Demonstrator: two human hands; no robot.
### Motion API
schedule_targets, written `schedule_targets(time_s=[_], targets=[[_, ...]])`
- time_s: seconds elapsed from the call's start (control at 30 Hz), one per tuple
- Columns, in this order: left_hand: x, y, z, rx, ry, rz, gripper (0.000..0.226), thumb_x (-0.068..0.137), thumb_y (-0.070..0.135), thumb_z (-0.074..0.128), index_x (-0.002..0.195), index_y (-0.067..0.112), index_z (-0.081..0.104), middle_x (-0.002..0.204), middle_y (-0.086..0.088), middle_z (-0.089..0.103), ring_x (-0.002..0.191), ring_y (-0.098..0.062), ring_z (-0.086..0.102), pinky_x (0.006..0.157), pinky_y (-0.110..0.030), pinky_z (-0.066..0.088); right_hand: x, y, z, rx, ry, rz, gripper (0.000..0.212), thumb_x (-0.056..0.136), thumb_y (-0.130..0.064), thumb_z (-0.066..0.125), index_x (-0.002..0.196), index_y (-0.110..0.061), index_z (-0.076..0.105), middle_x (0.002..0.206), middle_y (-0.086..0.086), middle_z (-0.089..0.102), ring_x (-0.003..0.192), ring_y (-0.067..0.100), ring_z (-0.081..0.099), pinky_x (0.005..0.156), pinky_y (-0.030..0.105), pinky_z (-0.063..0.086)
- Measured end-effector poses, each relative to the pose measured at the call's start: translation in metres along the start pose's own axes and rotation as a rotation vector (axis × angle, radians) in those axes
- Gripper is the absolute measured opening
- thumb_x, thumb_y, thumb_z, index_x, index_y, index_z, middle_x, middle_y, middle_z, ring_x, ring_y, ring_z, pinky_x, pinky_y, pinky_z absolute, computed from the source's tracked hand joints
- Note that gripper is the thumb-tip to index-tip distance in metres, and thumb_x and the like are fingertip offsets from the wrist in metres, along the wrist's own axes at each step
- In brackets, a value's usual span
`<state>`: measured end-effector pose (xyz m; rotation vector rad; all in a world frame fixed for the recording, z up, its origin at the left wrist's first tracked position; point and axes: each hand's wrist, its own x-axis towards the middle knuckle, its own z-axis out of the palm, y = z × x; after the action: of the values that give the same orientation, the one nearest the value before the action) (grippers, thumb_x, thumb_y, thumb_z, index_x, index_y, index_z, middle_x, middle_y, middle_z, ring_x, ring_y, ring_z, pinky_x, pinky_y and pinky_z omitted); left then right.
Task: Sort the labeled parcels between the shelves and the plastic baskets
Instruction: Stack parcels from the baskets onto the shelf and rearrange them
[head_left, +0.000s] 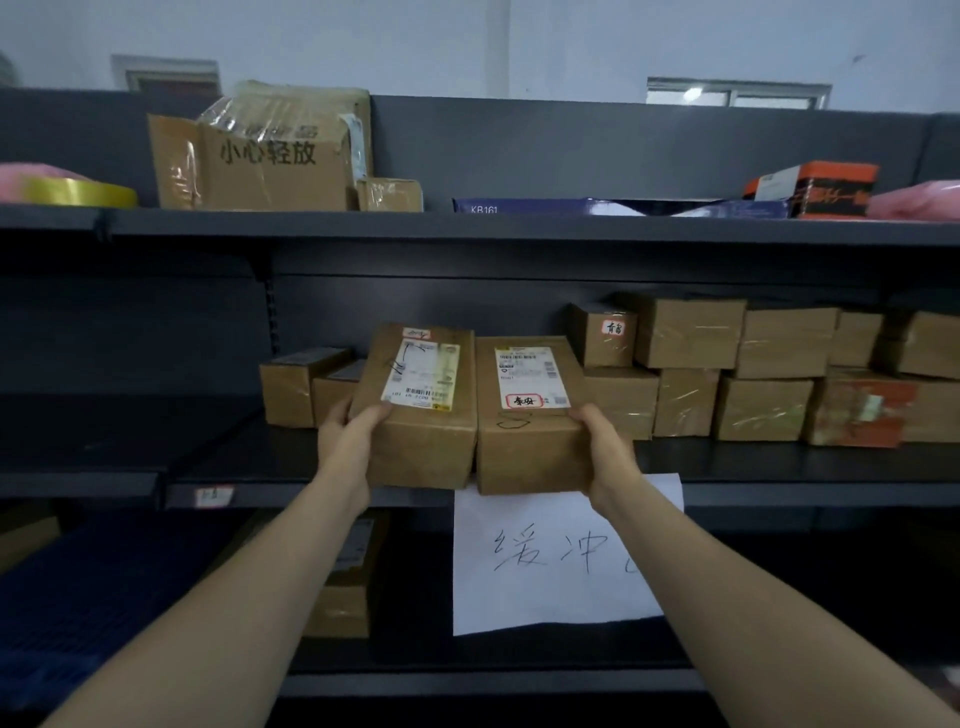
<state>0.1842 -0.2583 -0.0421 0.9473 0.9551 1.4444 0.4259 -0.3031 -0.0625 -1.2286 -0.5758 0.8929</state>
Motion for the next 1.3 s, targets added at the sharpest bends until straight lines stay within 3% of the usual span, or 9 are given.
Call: schedule_targets(time_s=[0.2, 0.33, 0.43, 0.57, 0.77, 0.97, 1.1, 1.2, 1.3], targets=[[-0.027, 0.002, -0.017, -0.017, -0.138, -0.039, 0.047, 0.085, 0.026, 0.064, 0.127, 0.037, 0.044, 0.117, -0.005, 0.052, 0.101, -0.028, 0.053, 0.084, -0.058, 0.051, -0.046, -0.002, -0.022, 0.032, -0.016, -0.055, 0.018, 0.082, -0.037, 0.062, 0.098, -0.029, 0.061, 0.117, 0.007, 0.062, 0.111, 0.028, 0.056, 0.102, 0.049, 0.045], [-0.052, -0.006, 0.004, -0.064, -0.247, -0.077, 0.044, 0.087, 0.027, 0.063, 0.124, 0.04, 0.043, 0.111, 0.0, 0.051, 0.1, -0.025, 0.052, 0.084, -0.056, 0.051, -0.079, -0.008, -0.061, 0.056, 0.028, -0.052, 0.062, 0.065, -0.045, 0.066, 0.125, -0.032, 0.054, 0.124, 0.009, 0.059, 0.112, 0.034, 0.057, 0.092, 0.051, 0.051], [-0.075, -0.021, 0.036, -0.071, -0.338, -0.076, 0.041, 0.086, 0.027, 0.064, 0.12, 0.041, 0.046, 0.113, 0.0, 0.055, 0.102, -0.026, 0.055, 0.086, -0.054, 0.051, -0.1, -0.017, -0.108, 0.07, 0.109, -0.12, 0.066, 0.063, -0.042, 0.063, 0.127, -0.035, 0.05, 0.124, 0.009, 0.058, 0.111, 0.034, 0.056, 0.09, 0.056, 0.051], [-0.113, -0.048, 0.096, -0.085, -0.449, -0.109, 0.035, 0.085, 0.024, 0.065, 0.112, 0.04, 0.051, 0.113, 0.0, 0.059, 0.105, -0.026, 0.058, 0.091, -0.053, 0.05, -0.13, -0.033, -0.181, 0.057, 0.276, -0.15, 0.056, 0.061, -0.039, 0.06, 0.116, -0.038, 0.055, 0.119, 0.007, 0.061, 0.109, 0.033, 0.057, 0.093, 0.061, 0.047], [-0.199, -0.106, 0.214, -0.105, -0.663, -0.219, 0.041, 0.086, 0.023, 0.064, 0.121, 0.039, 0.051, 0.114, 0.001, 0.062, 0.101, -0.023, 0.061, 0.085, -0.045, 0.053, -0.183, -0.046, -0.334, 0.049, 0.565, -0.258, 0.06, 0.062, -0.033, 0.059, 0.121, -0.033, 0.059, 0.117, 0.009, 0.066, 0.106, 0.034, 0.062, 0.089, 0.053, 0.052], [-0.305, -0.164, 0.339, -0.012, -0.858, -0.293, 0.032, 0.085, 0.027, 0.064, 0.115, 0.03, 0.056, 0.112, -0.004, 0.061, 0.097, -0.024, 0.06, 0.074, -0.039, 0.052, -0.237, -0.064, -0.506, -0.021, 1.011, -0.29, 0.074, 0.055, -0.041, 0.061, 0.128, -0.029, 0.058, 0.124, 0.004, 0.059, 0.11, 0.027, 0.056, 0.097, 0.049, 0.047], [-0.371, -0.19, 0.411, 0.053, -0.961, -0.348, 0.009, 0.087, 0.026, 0.06, 0.094, 0.022, 0.055, 0.102, -0.009, 0.059, 0.085, -0.023, 0.058, 0.065, -0.033, 0.048, -0.277, -0.073, -0.6, 0.025, 1.246, -0.325, 0.06, 0.064, -0.039, 0.063, 0.122, -0.023, 0.064, 0.123, 0.004, 0.061, 0.105, 0.024, 0.055, 0.079, 0.037, 0.047], [-0.41, -0.211, 0.453, 0.071, -1.032, -0.378, 0.006, 0.086, 0.024, 0.059, 0.09, 0.02, 0.056, 0.092, -0.009, 0.06, 0.077, -0.022, 0.06, 0.057, -0.029, 0.046, -0.303, -0.081, -0.655, 0.095, 1.383, -0.367, 0.058, 0.067, -0.037, 0.063, 0.124, -0.027, 0.064, 0.121, 0.002, 0.063, 0.105, 0.024, 0.058, 0.092, 0.045, 0.05], [-0.443, -0.233, 0.486, 0.067, -1.101, -0.419, 0.003, 0.085, 0.019, 0.06, 0.084, 0.019, 0.057, 0.086, -0.01, 0.06, 0.072, -0.022, 0.06, 0.053, -0.028, 0.047, -0.323, -0.086, -0.696, 0.122, 1.446, -0.402, 0.062, 0.062, -0.041, 0.062, 0.123, -0.028, 0.065, 0.116, 0.002, 0.065, 0.103, 0.024, 0.061, 0.092, 0.047, 0.053]])
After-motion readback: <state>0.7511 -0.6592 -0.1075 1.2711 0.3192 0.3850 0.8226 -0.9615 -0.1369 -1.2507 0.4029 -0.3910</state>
